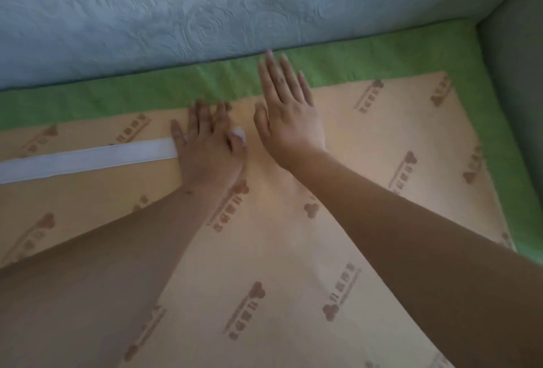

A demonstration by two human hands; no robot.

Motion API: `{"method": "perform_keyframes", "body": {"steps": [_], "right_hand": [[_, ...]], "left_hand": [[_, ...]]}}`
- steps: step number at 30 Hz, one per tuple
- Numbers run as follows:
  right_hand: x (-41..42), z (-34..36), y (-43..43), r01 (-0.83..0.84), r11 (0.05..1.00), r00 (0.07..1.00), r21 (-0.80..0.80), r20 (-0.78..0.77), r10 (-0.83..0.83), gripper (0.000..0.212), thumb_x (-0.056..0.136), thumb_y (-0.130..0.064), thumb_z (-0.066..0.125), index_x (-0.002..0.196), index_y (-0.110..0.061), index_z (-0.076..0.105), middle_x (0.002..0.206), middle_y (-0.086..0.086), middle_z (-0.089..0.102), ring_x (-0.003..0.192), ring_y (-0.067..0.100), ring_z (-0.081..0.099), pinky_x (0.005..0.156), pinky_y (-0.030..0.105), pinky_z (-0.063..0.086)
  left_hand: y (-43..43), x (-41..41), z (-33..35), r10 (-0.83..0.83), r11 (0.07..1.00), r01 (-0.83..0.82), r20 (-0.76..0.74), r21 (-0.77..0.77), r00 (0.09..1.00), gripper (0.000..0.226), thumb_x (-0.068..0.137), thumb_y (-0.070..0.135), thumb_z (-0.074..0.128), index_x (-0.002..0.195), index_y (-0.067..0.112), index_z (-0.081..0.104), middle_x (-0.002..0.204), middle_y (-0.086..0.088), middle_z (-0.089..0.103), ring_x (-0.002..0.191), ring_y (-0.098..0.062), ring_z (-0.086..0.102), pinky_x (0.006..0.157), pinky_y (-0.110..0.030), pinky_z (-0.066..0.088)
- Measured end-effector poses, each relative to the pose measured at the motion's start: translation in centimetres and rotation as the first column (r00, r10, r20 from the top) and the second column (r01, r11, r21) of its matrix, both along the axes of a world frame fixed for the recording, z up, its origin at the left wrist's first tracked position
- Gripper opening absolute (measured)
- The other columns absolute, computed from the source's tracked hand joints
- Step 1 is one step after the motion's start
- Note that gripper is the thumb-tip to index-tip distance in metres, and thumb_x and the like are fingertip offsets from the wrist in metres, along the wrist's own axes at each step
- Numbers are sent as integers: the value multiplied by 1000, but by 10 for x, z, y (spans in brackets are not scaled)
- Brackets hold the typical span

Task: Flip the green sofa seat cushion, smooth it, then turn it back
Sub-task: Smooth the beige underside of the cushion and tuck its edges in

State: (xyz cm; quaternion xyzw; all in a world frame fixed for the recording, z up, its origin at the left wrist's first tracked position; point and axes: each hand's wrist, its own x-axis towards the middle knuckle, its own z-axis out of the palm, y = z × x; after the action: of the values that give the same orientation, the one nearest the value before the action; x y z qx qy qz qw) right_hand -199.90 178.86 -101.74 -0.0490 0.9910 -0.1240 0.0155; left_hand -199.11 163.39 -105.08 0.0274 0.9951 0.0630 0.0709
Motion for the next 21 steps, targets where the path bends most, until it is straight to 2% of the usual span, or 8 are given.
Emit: {"method": "perform_keyframes", "body": {"steps": [2, 3, 6, 7, 10, 14, 17, 21], "right_hand": [[6, -11, 23, -65, 998, 990, 1, 122, 65, 63, 103, -39, 28, 159, -13, 15, 167, 2, 8, 154, 16, 5, 125, 37, 2], [0, -11, 30, -77, 997, 989, -23, 124, 79, 63, 103, -38, 31, 159, -12, 17, 167, 3, 10, 154, 17, 5, 125, 38, 4], [-12, 4, 55, 9, 996, 998, -85, -61, -14, 62, 101, -32, 30, 157, -8, 21, 166, 4, 12, 154, 20, 9, 125, 39, 8], [-10, 1, 69, 38, 996, 997, -83, -65, -43, 62, 100, -32, 27, 157, -9, 21, 165, 3, 13, 153, 20, 10, 125, 39, 9], [-3, -13, 104, -36, 999, 994, 1, 107, 35, 62, 102, -37, 27, 158, -12, 18, 166, 4, 13, 153, 17, 8, 125, 37, 5], [-11, -5, 133, 20, 997, 998, -80, -58, -24, 60, 102, -32, 29, 157, -10, 24, 165, 1, 14, 153, 20, 10, 125, 39, 9], [-1, -19, 170, 3, 999, 996, -35, 84, -1, 58, 103, -33, 25, 158, -14, 22, 166, 2, 15, 153, 18, 9, 125, 34, 5], [-3, -14, 205, 111, 990, 992, -82, -47, -115, 59, 102, -32, 28, 157, -9, 23, 164, 0, 10, 153, 20, 10, 125, 37, 10]], "left_hand": [[24, 2, 1, 12, 999, -11, -28, 37, 1000, 72, 90, 42, 17, 156, 16, 25, 163, -13, 21, 152, -27, 14, 122, -57, 7], [35, 2, 2, 16, 999, -14, -38, 52, 999, 73, 89, 43, 16, 156, 14, 25, 163, -14, 23, 152, -28, 16, 122, -57, 8], [68, 1, 5, 28, 998, -26, -37, 58, 999, 78, 89, 51, 10, 156, 13, 23, 163, -15, 20, 152, -30, 15, 122, -55, 9], [79, 2, 5, 22, 998, -20, -35, 57, 999, 77, 91, 52, 11, 157, 15, 23, 164, -15, 18, 152, -30, 14, 122, -55, 8], [110, 3, 4, -22, 999, 23, -47, 31, 999, 71, 93, 49, 22, 157, 18, 21, 165, -12, 14, 153, -29, 8, 122, -56, 4], [161, 3, 1, -125, 992, 126, -63, 11, 990, 67, 97, 47, 20, 157, 18, 22, 165, -10, 19, 153, -25, 10, 122, -54, 3], [196, 4, 0, -144, 989, 147, -90, 29, 985, 64, 98, 42, 14, 156, 19, 27, 164, -8, 22, 153, -23, 14, 123, -53, 5], [222, -3, -4, -136, 989, 140, -79, 46, 988, 67, 97, 43, 17, 157, 13, 23, 164, -10, 20, 153, -23, 13, 123, -53, 5]]}}
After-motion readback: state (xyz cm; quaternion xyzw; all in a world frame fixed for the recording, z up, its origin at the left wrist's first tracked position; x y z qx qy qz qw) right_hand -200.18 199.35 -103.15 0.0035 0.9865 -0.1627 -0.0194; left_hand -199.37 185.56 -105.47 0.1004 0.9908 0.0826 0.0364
